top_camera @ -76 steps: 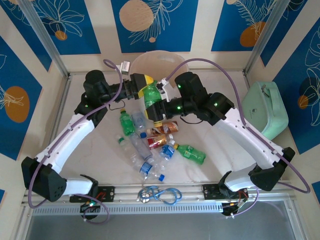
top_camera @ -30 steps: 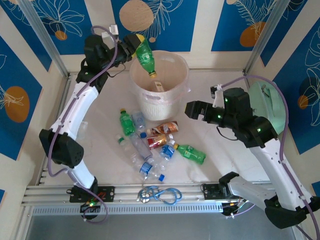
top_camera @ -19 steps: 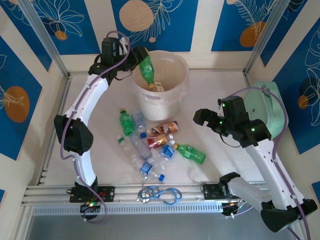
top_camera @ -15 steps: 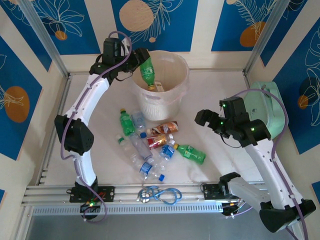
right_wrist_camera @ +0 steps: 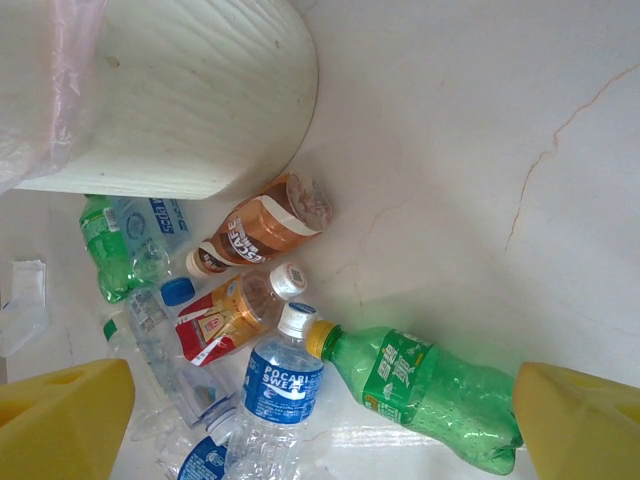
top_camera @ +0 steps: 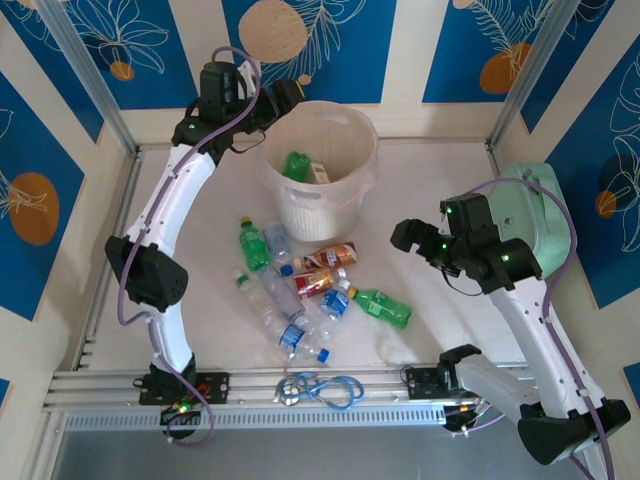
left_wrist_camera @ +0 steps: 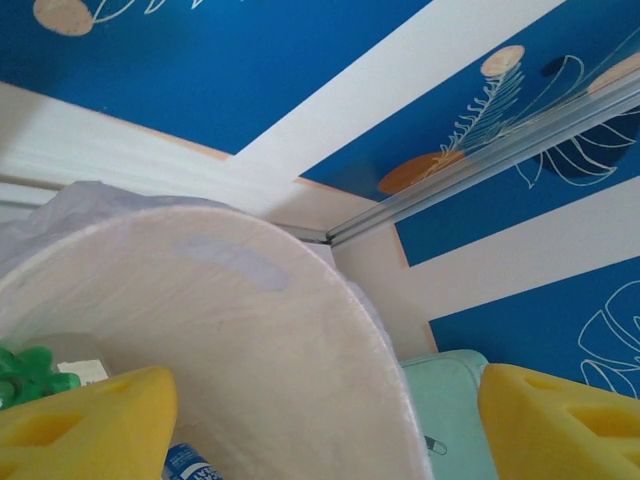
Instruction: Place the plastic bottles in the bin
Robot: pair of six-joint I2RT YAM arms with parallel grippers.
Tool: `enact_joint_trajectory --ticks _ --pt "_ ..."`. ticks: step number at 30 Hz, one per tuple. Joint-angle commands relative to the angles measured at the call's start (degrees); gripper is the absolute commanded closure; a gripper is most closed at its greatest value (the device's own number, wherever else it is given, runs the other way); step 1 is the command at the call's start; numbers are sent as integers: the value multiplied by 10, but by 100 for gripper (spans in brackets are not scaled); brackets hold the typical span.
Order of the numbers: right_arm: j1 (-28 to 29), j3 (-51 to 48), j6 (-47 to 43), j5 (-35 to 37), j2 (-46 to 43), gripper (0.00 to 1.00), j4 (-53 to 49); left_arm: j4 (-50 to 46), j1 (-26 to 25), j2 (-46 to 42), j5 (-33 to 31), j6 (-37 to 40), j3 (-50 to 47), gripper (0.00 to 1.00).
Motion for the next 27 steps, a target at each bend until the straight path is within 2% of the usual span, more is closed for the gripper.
enact_joint_trajectory --ticks 1,7,12,15,21,27 --pt "-3 7 1 -12 6 2 -12 -40 -7 -58 -25 55 13 23" --pt "-3 -5 -5 -17 11 3 -15 -68 -2 -232 -95 120 -161 22" --pt "-3 -23 -2 -20 15 3 -5 -115 19 -397 -162 111 -350 22" --pt "-3 -32 -1 -28 19 3 1 -167 31 -460 -174 92 -441 23" --pt "-1 -44 5 -29 22 3 8 -215 32 -522 -147 36 -610 30" --pt "22 -50 8 -34 24 3 13 -210 25 -534 -135 -5 -698 31"
